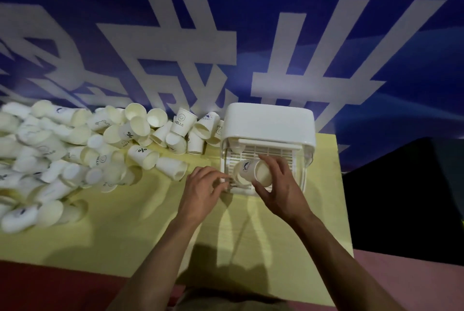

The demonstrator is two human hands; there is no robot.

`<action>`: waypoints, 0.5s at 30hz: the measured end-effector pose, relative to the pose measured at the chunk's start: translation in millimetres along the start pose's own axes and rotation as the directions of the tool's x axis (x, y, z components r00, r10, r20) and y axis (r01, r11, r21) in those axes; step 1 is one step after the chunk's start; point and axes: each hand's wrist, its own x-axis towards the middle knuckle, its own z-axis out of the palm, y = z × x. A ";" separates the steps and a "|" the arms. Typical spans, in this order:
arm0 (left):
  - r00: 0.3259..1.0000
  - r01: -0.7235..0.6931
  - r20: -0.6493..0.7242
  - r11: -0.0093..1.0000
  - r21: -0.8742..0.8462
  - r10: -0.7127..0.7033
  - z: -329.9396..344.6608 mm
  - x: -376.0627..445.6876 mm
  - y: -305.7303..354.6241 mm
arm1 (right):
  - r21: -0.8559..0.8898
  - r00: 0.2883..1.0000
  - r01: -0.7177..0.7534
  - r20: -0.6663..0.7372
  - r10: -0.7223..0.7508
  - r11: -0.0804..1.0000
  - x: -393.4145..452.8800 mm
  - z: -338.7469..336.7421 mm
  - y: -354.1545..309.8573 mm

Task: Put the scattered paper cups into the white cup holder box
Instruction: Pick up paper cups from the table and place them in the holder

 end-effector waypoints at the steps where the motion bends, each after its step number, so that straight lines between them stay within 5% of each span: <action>1: 1.000 0.018 -0.025 1.000 -0.009 -0.018 -5.8 -6.1 -4.2 | -0.030 1.000 0.018 0.022 -0.018 0.999 4.9 5.1 0.5; 7: 0.981 0.158 -0.110 0.987 -0.032 -0.160 -28.2 -48.1 -30.1 | -0.259 0.987 0.063 0.160 -0.021 0.964 33.2 35.6 10.5; 15: 0.954 0.286 -0.079 0.957 -0.052 -0.290 -44.7 -80.5 -52.1 | -0.346 0.963 0.084 0.270 0.013 0.934 41.8 58.5 25.1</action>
